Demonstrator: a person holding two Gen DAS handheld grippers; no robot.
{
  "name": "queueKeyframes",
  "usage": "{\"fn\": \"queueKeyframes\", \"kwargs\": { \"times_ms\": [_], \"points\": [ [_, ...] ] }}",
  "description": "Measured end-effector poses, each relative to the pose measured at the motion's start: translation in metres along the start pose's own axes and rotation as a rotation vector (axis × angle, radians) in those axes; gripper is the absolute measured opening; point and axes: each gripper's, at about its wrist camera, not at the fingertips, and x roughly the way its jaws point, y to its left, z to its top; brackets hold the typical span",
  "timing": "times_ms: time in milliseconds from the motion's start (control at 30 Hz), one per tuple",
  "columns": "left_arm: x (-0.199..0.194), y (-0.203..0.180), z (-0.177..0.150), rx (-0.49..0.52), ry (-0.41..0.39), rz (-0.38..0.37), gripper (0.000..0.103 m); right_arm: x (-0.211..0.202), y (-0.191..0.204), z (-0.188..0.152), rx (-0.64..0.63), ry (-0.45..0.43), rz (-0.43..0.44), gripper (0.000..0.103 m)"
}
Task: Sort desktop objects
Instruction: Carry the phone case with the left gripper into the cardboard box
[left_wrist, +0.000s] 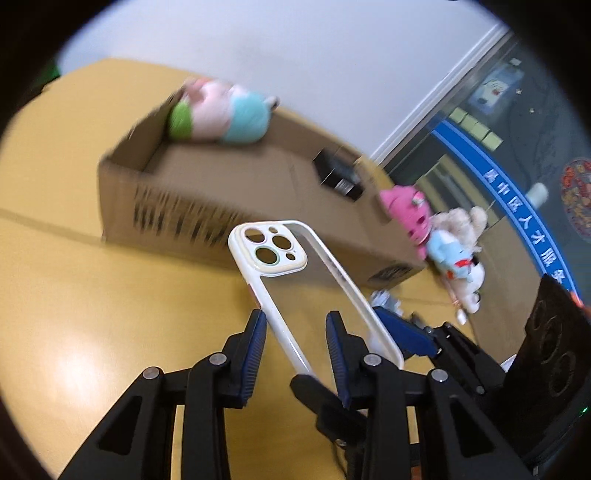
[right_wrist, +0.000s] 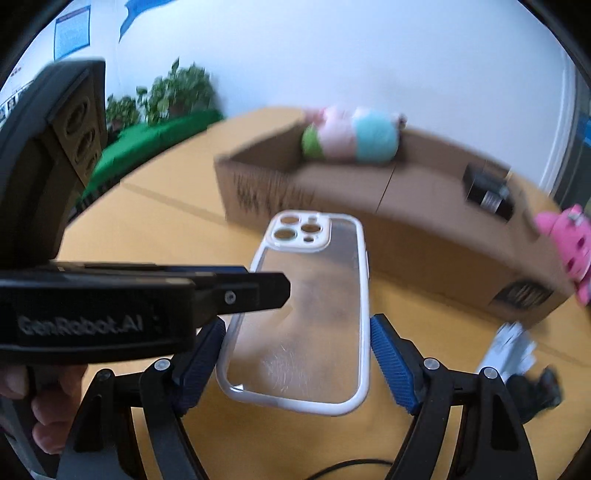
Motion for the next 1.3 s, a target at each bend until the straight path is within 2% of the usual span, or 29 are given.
{"fn": "queueKeyframes", "kwargs": {
  "times_ms": [133,233,467,667,867,1000,1133,1300],
  "points": [
    [-0.007,-0.017,0.039,0.058,-0.059,-0.017,0.021,-0.015,-0.012,0.039,-0.008,-0.057,-0.049,0.077],
    [-0.001,-0.026,0.061,0.078,-0.063,-0.038,0.021,-0.018,-0.032,0.060,0.051,-0.088,-0.035,0.077],
    [0.020,-0.043,0.115,0.119,-0.073,-0.062,0.021,-0.018,-0.068,0.103,0.082,-0.135,-0.050,0.077],
    [0.053,-0.044,0.177,0.121,-0.061,-0.088,0.021,0.003,-0.113,0.155,0.090,-0.143,-0.054,0.077],
    [0.106,-0.037,0.240,0.111,-0.017,-0.113,0.020,0.046,-0.168,0.199,0.134,-0.108,-0.036,0.077],
    [0.149,-0.035,0.266,0.126,0.038,-0.099,0.020,0.088,-0.201,0.214,0.173,-0.058,-0.036,0.077],
    [0.202,-0.022,0.275,0.101,0.120,-0.065,0.020,0.136,-0.234,0.216,0.225,0.009,-0.023,0.077],
    [0.256,0.001,0.269,0.055,0.212,-0.041,0.020,0.192,-0.257,0.203,0.261,0.116,-0.021,0.077]
  ]
}}
